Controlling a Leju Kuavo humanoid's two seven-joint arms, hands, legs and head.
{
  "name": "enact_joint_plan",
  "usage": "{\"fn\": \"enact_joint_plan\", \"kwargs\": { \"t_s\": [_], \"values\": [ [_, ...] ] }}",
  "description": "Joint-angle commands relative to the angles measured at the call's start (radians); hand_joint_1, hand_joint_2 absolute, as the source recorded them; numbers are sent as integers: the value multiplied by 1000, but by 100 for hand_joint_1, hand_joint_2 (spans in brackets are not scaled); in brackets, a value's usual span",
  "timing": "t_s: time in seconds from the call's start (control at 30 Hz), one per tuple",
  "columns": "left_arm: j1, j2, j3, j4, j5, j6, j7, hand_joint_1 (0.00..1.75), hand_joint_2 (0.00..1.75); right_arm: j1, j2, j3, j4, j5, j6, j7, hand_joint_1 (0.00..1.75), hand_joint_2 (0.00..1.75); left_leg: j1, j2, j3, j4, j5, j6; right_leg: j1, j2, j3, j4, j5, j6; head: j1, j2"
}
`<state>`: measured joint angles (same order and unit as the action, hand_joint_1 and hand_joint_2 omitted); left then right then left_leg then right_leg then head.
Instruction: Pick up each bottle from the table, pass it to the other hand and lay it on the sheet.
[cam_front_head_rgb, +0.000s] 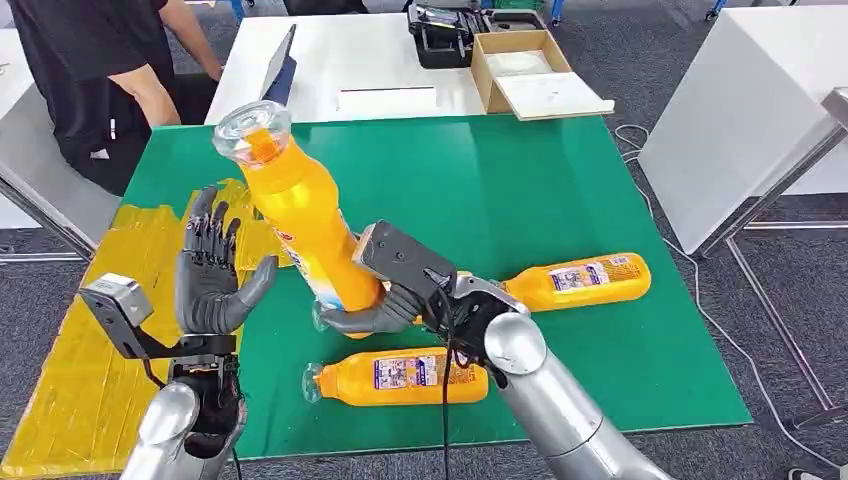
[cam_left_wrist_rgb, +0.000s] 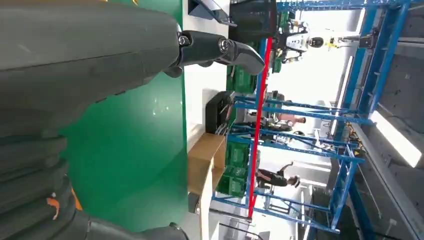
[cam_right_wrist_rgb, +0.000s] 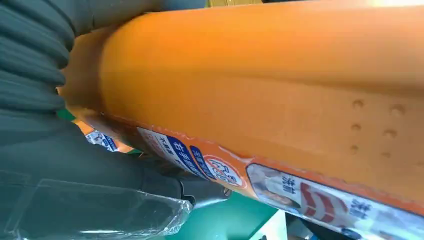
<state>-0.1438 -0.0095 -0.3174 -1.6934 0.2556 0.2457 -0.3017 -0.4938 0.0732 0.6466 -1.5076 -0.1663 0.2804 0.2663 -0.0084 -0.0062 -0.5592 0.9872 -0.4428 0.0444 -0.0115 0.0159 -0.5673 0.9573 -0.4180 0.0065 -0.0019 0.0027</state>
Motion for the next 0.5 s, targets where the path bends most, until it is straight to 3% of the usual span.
{"fn": "enact_joint_plan", "kwargs": {
  "t_s": [0.03,0.27,0.5],
  "values": [
    [-9,5,5,24,-2,6,2,0,175,-59,-14,40,61,-8,4,-6,175,175,0,1,1,0,0,-2,0,0,1,0,0,-1,0,0],
    [38,9,-2,-61,-3,14,-18,0,175,-88,-7,-46,157,-23,-64,-13,175,175,0,2,2,0,-1,-3,0,0,2,0,-1,-1,0,0],
    [-25,3,-92,-34,35,-20,20,0,175,-152,34,-31,351,55,-93,-24,175,175,0,0,1,0,0,-2,0,-1,1,0,0,-1,0,0]
  ]
}}
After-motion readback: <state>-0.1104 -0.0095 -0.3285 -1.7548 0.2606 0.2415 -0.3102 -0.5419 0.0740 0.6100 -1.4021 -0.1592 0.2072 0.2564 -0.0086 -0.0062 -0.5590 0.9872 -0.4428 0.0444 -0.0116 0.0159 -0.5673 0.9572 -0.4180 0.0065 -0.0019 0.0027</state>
